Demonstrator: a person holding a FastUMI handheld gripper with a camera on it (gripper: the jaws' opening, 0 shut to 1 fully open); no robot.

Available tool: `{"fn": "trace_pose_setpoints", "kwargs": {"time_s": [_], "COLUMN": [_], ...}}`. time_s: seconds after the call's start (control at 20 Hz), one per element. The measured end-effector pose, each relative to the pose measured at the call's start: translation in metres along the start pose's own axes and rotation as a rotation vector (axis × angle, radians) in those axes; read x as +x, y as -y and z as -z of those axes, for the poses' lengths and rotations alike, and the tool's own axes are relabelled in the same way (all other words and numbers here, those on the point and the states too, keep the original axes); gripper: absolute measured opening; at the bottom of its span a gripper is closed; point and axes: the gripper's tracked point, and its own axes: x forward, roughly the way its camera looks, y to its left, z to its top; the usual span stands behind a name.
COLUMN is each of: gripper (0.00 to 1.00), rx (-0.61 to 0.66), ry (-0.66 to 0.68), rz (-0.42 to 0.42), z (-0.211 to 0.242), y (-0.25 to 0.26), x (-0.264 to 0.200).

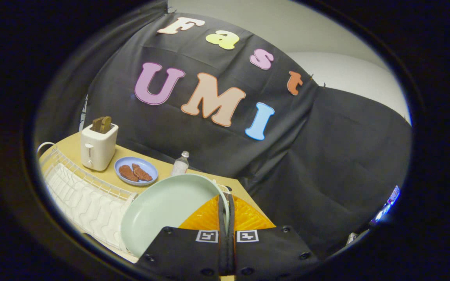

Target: Take the plate from the dish rack, then take the spoon from the basket and place it into the plate.

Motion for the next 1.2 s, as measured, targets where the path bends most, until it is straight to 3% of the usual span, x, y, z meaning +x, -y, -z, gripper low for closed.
{"fn": "trace_pose_setpoints", "kwargs": {"time_s": [0.2,0.45,0.75,1.2], "gripper": [0.03,0.03,0.03,0.03], "rx": [0.042,0.107,0.239,0.265], "ry": [-0.077,-0.122,-0.173,-0.312], "rz": [-0.016,-0.095,-0.259,-0.371], "z": [0.048,0.089,0.123,0.207], "y": [0.015,0.018,0.004,0.000], "x": [0.002,0.005,0.007,0.022]}}
